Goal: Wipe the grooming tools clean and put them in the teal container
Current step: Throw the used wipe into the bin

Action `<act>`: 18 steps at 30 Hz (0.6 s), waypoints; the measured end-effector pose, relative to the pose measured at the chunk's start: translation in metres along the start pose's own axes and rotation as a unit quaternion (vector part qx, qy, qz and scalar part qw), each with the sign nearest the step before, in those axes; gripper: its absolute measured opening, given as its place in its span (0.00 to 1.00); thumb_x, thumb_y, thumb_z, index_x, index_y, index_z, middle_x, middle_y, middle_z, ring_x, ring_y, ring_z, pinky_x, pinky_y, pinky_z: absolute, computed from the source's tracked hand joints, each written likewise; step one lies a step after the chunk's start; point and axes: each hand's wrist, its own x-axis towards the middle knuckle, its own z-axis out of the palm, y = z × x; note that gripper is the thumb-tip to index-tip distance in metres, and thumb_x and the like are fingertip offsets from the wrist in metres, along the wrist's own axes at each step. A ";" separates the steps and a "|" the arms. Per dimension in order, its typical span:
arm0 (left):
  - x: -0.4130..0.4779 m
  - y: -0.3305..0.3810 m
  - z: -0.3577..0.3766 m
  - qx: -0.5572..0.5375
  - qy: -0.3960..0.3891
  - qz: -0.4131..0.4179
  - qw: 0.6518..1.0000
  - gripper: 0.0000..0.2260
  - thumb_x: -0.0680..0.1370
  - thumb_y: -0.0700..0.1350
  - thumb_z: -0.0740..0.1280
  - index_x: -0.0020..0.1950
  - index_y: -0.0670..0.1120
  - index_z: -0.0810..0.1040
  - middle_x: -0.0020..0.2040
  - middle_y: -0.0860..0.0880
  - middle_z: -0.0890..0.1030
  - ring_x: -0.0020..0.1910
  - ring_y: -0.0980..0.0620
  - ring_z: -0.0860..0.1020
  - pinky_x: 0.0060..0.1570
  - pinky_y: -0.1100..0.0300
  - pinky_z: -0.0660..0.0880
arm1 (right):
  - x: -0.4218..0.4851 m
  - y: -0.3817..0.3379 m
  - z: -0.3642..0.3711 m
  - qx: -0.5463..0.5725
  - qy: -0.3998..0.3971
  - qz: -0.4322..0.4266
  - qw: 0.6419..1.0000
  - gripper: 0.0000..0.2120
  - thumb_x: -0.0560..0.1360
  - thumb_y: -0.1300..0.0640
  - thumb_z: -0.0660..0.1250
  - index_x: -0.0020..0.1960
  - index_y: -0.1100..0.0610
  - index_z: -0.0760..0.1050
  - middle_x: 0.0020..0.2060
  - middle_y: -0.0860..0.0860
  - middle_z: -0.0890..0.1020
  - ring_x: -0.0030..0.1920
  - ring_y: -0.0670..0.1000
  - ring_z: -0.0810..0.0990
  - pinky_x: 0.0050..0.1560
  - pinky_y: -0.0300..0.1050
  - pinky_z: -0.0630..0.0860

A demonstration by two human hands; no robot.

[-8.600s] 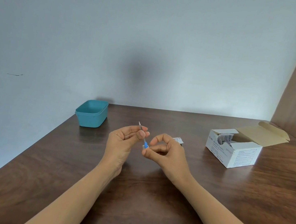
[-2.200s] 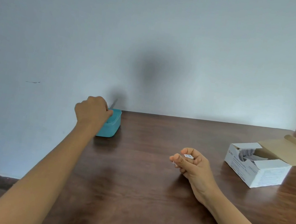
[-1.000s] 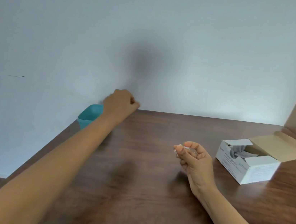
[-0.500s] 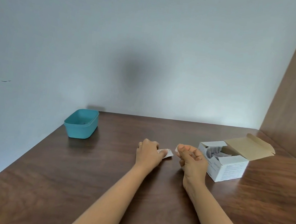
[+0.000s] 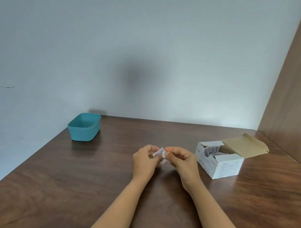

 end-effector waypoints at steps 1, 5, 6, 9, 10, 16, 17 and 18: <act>-0.004 0.001 -0.002 -0.043 -0.020 -0.017 0.999 0.04 0.73 0.37 0.73 0.47 0.40 0.81 0.41 0.44 0.84 0.36 0.53 0.83 0.39 0.58 0.82 | -0.003 -0.001 0.001 -0.024 -0.019 -0.021 0.999 0.04 0.71 0.68 0.70 0.45 0.62 0.83 0.41 0.57 0.85 0.41 0.48 0.82 0.43 0.37 0.76; -0.015 0.004 -0.010 -0.152 -0.106 -0.059 0.981 0.06 0.77 0.38 0.68 0.52 0.39 0.82 0.47 0.41 0.83 0.45 0.50 0.82 0.45 0.58 0.81 | -0.007 -0.003 0.003 -0.061 -0.015 -0.061 0.996 0.05 0.69 0.68 0.72 0.45 0.63 0.82 0.40 0.59 0.85 0.41 0.51 0.83 0.45 0.38 0.78; -0.017 0.004 -0.012 -0.166 -0.121 -0.070 0.976 0.07 0.78 0.37 0.67 0.53 0.39 0.82 0.47 0.41 0.83 0.46 0.49 0.82 0.46 0.57 0.81 | -0.008 -0.004 0.003 -0.067 -0.013 -0.064 0.996 0.05 0.69 0.68 0.73 0.45 0.63 0.82 0.40 0.59 0.85 0.41 0.52 0.83 0.45 0.39 0.78; -0.021 0.009 -0.016 -0.191 -0.141 -0.099 0.966 0.08 0.79 0.36 0.63 0.53 0.37 0.82 0.46 0.41 0.83 0.47 0.47 0.81 0.48 0.55 0.81 | -0.011 -0.007 0.002 -0.083 -0.026 -0.069 0.994 0.06 0.68 0.69 0.73 0.44 0.61 0.82 0.39 0.58 0.85 0.41 0.53 0.84 0.46 0.42 0.79; -0.021 0.010 -0.016 -0.196 -0.141 -0.107 0.965 0.09 0.80 0.36 0.62 0.52 0.37 0.82 0.45 0.40 0.83 0.47 0.47 0.81 0.48 0.54 0.82 | -0.012 -0.008 0.001 -0.092 -0.032 -0.072 0.993 0.07 0.68 0.69 0.73 0.43 0.60 0.82 0.38 0.57 0.85 0.40 0.53 0.84 0.46 0.44 0.80; -0.020 0.011 -0.017 -0.202 -0.164 -0.101 0.960 0.09 0.79 0.38 0.65 0.54 0.34 0.80 0.46 0.40 0.82 0.46 0.49 0.81 0.47 0.53 0.82 | -0.010 -0.011 -0.003 -0.167 -0.041 -0.091 0.981 0.07 0.69 0.66 0.74 0.42 0.55 0.83 0.35 0.54 0.85 0.40 0.54 0.84 0.46 0.47 0.80; -0.020 0.010 -0.018 -0.201 -0.170 -0.094 0.960 0.09 0.79 0.38 0.65 0.55 0.34 0.79 0.47 0.40 0.82 0.46 0.49 0.81 0.48 0.53 0.82 | -0.011 -0.011 -0.002 -0.178 -0.038 -0.094 0.979 0.06 0.68 0.65 0.75 0.42 0.55 0.82 0.35 0.54 0.85 0.39 0.52 0.83 0.44 0.44 0.79; -0.019 0.009 -0.018 -0.202 -0.174 -0.090 0.960 0.09 0.79 0.38 0.65 0.56 0.34 0.79 0.47 0.40 0.82 0.46 0.50 0.82 0.48 0.53 0.82 | -0.011 -0.011 -0.001 -0.190 -0.034 -0.096 0.976 0.06 0.68 0.64 0.75 0.42 0.55 0.82 0.34 0.53 0.85 0.38 0.49 0.83 0.42 0.41 0.78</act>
